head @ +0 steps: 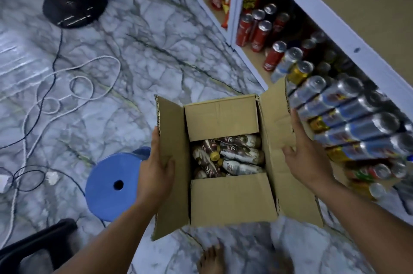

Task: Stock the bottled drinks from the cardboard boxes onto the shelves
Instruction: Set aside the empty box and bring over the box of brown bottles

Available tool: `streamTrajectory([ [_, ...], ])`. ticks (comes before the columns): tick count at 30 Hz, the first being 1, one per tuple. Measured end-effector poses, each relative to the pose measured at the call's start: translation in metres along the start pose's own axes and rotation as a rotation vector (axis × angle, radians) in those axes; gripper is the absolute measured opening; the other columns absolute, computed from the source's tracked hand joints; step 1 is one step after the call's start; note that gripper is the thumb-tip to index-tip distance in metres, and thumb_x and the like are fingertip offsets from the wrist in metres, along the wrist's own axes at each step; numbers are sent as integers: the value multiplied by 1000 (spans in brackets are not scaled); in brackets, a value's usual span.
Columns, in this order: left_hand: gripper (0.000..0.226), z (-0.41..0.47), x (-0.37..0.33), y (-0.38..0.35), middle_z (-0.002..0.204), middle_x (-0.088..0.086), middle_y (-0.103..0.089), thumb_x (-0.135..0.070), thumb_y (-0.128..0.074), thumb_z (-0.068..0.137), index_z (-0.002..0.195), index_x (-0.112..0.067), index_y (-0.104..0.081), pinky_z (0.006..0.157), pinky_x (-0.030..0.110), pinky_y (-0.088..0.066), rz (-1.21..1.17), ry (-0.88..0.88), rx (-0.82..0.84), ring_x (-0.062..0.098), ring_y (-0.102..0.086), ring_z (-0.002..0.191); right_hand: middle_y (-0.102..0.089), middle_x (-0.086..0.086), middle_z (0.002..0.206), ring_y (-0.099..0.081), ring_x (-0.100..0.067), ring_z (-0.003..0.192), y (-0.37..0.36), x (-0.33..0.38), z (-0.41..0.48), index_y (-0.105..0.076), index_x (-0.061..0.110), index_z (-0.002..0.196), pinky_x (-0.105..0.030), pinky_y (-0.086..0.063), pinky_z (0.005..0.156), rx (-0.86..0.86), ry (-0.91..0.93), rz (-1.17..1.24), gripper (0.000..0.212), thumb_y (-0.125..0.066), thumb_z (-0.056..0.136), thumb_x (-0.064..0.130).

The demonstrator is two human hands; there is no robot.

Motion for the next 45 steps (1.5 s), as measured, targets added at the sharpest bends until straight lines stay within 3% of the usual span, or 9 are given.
streamTrajectory([
  [6, 91, 27, 21, -2, 63, 7, -61, -15, -59, 101, 161, -40, 4, 52, 44, -51, -52, 104, -75, 27, -58, 54, -62, -32, 120, -60, -32, 59, -17, 31, 68, 13, 48, 157, -47, -56, 54, 21, 137, -41, 105, -65, 97, 13],
  [11, 90, 45, 30, -21, 69, 3, -64, -17, -57, 102, 161, -42, 6, 56, 40, -53, -81, 198, -94, 27, -60, 58, -67, -30, 107, -55, -31, 54, -36, 34, 112, 5, 40, 161, -47, -55, 54, 62, 169, -88, 99, -65, 97, 14],
  [16, 92, 60, 34, -40, 77, 6, -69, -17, -58, 100, 162, -43, 5, 60, 45, -55, -79, 279, -134, 26, -61, 60, -54, -14, 60, -49, -30, 47, -49, 30, 149, 6, 44, 160, -42, -46, 45, 140, 176, -98, 98, -64, 98, 15],
  [29, 92, 70, 39, -67, 83, 0, -71, -20, -64, 97, 161, -47, -3, 58, 30, -50, -154, 394, -232, 18, -64, 61, -57, -41, 123, -61, -33, 61, -57, 23, 209, 14, 67, 146, -51, -57, 66, 176, 283, -20, 106, -66, 96, 19],
  [33, 95, 69, 48, -68, 91, -7, -65, -25, -68, 96, 159, -52, -2, 68, 34, -51, -145, 422, -235, 16, -63, 67, -58, -38, 126, -60, -33, 59, -59, 14, 212, 9, 55, 155, -49, -56, 68, 212, 254, -49, 101, -66, 97, 20],
  [36, 96, 71, 49, -69, 95, -2, -63, -23, -68, 96, 161, -46, -1, 65, 32, -44, -102, 403, -232, 9, -57, 64, -55, -37, 132, -66, -39, 86, -59, 14, 214, 4, 42, 161, -48, -53, 80, 226, 242, -41, 98, -67, 97, 20],
  [39, 98, 73, 42, -70, 127, 3, -62, -22, -67, 95, 162, -43, 1, 74, 36, -46, -74, 347, -232, 20, -63, 86, -40, -25, 154, -54, -42, 122, -58, 15, 213, 4, 37, 161, -46, -48, 94, 207, 274, -44, 100, -70, 96, 22],
  [41, 98, 74, 35, -71, 158, 6, -36, -24, -68, 95, 163, -39, 2, 84, 44, -50, 51, 304, -205, 33, -62, 110, -15, -8, 169, -43, -38, 135, -57, 18, 211, 5, 39, 161, -47, -49, 94, 166, 347, -110, 103, -72, 94, 25],
  [45, 94, 81, 23, -75, 171, 8, 1, -25, -68, 94, 164, -28, -6, 119, 58, -26, 327, 188, -194, 36, -14, 154, -8, -6, 170, -19, -36, 151, -69, 22, 209, 2, 34, 162, -59, -38, 110, 142, 531, -337, 103, -72, 90, 38],
])
Point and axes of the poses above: each hand's wrist, its own z-axis towards the middle knuckle, its own y-axis out of the back of the hand, x = y × z, the point moved 10 cm from there along z, towards the middle knuckle
